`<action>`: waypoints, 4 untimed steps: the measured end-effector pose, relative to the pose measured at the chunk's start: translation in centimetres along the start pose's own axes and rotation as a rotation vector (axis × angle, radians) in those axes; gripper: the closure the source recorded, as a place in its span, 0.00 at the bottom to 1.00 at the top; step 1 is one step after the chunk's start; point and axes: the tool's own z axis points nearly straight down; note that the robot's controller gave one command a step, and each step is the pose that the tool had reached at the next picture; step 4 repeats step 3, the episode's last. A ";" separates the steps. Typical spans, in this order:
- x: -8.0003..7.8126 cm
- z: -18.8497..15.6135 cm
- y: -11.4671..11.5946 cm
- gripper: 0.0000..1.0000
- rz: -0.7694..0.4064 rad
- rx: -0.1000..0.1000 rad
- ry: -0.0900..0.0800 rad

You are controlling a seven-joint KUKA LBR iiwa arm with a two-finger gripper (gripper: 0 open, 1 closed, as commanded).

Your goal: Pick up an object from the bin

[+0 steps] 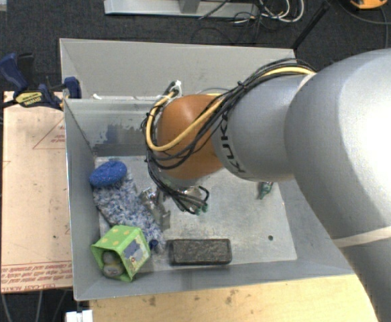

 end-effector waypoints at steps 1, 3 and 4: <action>-0.3 -4.5 -0.3 1.00 -0.008 0.000 0.008; -2.4 -16.7 -0.6 1.00 -0.051 0.002 0.003; -2.4 -16.7 -0.6 1.00 -0.051 0.002 0.003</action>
Offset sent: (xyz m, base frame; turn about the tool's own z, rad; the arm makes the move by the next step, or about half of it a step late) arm 0.0357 -0.0232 0.1684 -0.1149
